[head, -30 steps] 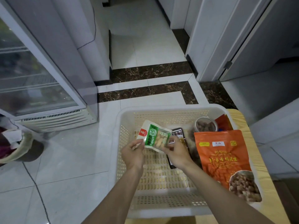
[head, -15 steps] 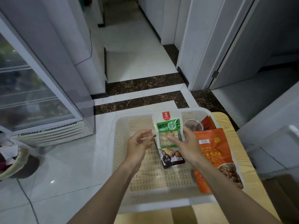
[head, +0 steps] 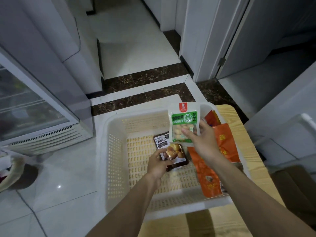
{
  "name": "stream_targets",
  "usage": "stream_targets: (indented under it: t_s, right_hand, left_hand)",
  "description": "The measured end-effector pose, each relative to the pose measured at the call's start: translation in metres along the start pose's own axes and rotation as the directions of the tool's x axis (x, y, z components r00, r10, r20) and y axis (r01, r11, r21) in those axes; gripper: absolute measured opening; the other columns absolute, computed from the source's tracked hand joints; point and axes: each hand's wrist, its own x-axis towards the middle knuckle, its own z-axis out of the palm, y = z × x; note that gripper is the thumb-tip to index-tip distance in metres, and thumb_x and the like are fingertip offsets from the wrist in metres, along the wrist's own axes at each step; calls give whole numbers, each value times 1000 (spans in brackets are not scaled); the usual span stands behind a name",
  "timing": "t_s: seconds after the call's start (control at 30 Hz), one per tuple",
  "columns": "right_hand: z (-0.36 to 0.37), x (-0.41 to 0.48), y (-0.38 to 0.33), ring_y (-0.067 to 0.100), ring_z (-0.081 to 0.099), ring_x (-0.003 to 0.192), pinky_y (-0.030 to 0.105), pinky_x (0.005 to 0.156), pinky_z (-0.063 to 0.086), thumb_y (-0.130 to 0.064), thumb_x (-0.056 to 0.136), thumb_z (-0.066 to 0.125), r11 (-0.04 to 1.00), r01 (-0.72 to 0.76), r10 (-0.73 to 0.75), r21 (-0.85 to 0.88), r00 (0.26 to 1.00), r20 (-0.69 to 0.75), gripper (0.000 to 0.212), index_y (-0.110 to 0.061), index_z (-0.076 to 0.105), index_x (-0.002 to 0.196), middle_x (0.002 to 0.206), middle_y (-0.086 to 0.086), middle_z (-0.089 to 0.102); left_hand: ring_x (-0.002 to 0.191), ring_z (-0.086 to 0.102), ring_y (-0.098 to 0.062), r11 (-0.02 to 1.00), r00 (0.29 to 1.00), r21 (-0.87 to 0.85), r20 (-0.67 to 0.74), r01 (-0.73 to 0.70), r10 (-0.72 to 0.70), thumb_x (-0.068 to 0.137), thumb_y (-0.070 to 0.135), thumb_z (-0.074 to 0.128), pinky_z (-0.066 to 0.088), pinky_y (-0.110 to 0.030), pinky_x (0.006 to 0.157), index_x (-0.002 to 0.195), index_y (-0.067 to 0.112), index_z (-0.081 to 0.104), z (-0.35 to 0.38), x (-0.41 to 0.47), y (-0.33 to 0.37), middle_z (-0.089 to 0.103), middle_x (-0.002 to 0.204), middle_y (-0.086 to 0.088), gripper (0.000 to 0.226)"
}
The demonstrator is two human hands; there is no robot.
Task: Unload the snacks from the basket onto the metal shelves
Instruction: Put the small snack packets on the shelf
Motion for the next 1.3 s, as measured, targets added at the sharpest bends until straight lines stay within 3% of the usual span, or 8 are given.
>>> stream_targets:
  t_s: [0.27,0.37,0.57,0.77,0.87,1.0,1.1,1.3]
  right_hand:
    - [-4,6,14,11,70,99,40,92,56,-14,86,73,996,-70,70,54,997,-10,21,-26,69,102,104,-4,74]
    - [-5,6,16,12,70,100,43,94,55,-14,85,74,993,-91,92,76,996,-10,20,-27,70,100,102,-6,75]
    - [-10,7,21,12,71,98,43,93,55,-12,85,74,988,-114,118,108,993,-28,22,-18,70,106,102,-4,75]
    - [-12,8,27,13,71,97,41,92,56,-13,85,75,981,-135,142,137,989,-43,26,-17,70,110,103,-3,75]
    - [-12,8,29,13,71,96,38,89,57,-13,85,75,979,-140,146,148,989,-32,26,-16,69,111,103,-3,75]
    - [-14,6,27,9,72,93,25,80,57,-11,85,74,978,-135,143,160,989,-42,25,-16,69,109,99,-6,75]
    - [-15,6,27,5,71,90,16,72,55,-11,86,74,978,-140,149,157,988,-41,26,-16,68,110,99,-6,75]
    - [-14,3,25,8,71,93,28,82,57,-14,87,74,978,-168,172,126,985,-26,24,-18,68,110,100,-7,75]
  left_hand:
    - [93,52,-20,995,981,-9,-167,100,-100,71,-10,76,44,-29,74,105,16,67,21,12,0,54,112,-4,44]
    - [77,51,-14,996,968,-20,-230,93,-95,73,-12,72,45,-26,65,100,18,64,26,15,-1,53,110,-5,41]
    - [75,52,-16,995,929,48,-364,92,-69,76,-5,70,42,-25,52,94,24,58,34,17,-7,48,125,-10,37]
    - [81,56,-18,992,947,29,-302,119,-105,71,-6,74,54,-34,71,96,20,53,40,20,-12,61,105,-6,41]
    - [74,55,-13,997,946,-7,-317,73,-72,74,-12,69,49,-28,60,94,15,55,44,18,-14,60,89,0,36]
    - [86,65,-18,996,965,77,-256,-37,55,76,-8,72,59,-39,79,88,23,63,46,19,-16,68,99,-2,34]
    - [92,66,-20,994,989,90,-133,-61,72,79,-10,69,58,-33,77,98,22,67,45,20,-13,69,103,-5,37]
    - [94,61,-13,990,988,49,-79,-132,135,81,-14,66,50,-21,67,103,20,69,28,13,-11,65,105,2,40]
